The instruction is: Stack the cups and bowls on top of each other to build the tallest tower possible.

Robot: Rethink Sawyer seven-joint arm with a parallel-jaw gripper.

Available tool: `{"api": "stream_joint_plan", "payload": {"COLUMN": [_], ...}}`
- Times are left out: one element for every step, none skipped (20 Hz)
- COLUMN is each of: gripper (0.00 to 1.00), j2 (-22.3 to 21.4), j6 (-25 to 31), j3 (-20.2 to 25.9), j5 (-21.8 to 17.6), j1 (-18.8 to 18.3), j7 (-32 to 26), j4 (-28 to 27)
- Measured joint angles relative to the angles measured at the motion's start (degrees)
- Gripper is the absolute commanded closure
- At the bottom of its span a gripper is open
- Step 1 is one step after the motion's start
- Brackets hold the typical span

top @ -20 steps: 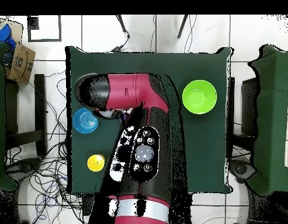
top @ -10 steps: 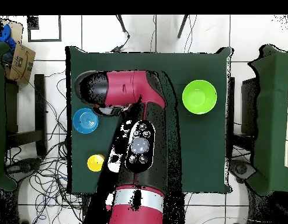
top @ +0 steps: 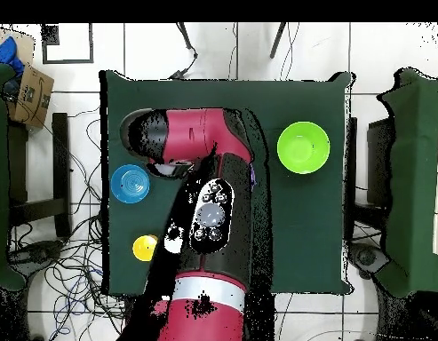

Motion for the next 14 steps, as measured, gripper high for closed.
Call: {"api": "stream_joint_plan", "payload": {"gripper": [1.00,1.00,1.00,1.00,1.00,1.00,1.00,1.00,1.00,1.00,1.00,1.00,1.00,1.00], "j2": [0.21,0.37,0.52,0.67,0.77,0.87,1.05,1.11,1.16,1.21,1.22,1.24,1.24,1.25], "j6": [0.08,0.08,0.08,0.08,0.08,0.08,0.08,0.08,0.08,0.07,0.09,0.08,0.08,0.09], "j3": [-0.09,-0.18,-0.27,-0.36,-0.43,-0.49,-0.62,-0.68,-0.73,-0.84,-0.93,-1.03,-1.09,-1.20], "j5": [0.02,0.03,0.04,0.11,0.17,0.24,0.40,0.49,0.58,0.83,1.06,1.28,1.41,1.64], "j1": [0.04,0.09,0.15,0.21,0.27,0.33,0.50,0.59,0.68,0.85,0.99,1.11,1.19,1.32], "j7": [0.00,0.00,0.00,0.00,0.00,0.00,0.00,0.00,0.00,0.00,0.00,0.00,0.00,0.00], "j4": [-0.25,-0.42,-0.59,-0.72,-0.80,-0.89,-1.04,-1.09,-1.14,-1.20,-1.19,-1.20,-1.20,-1.20]}}
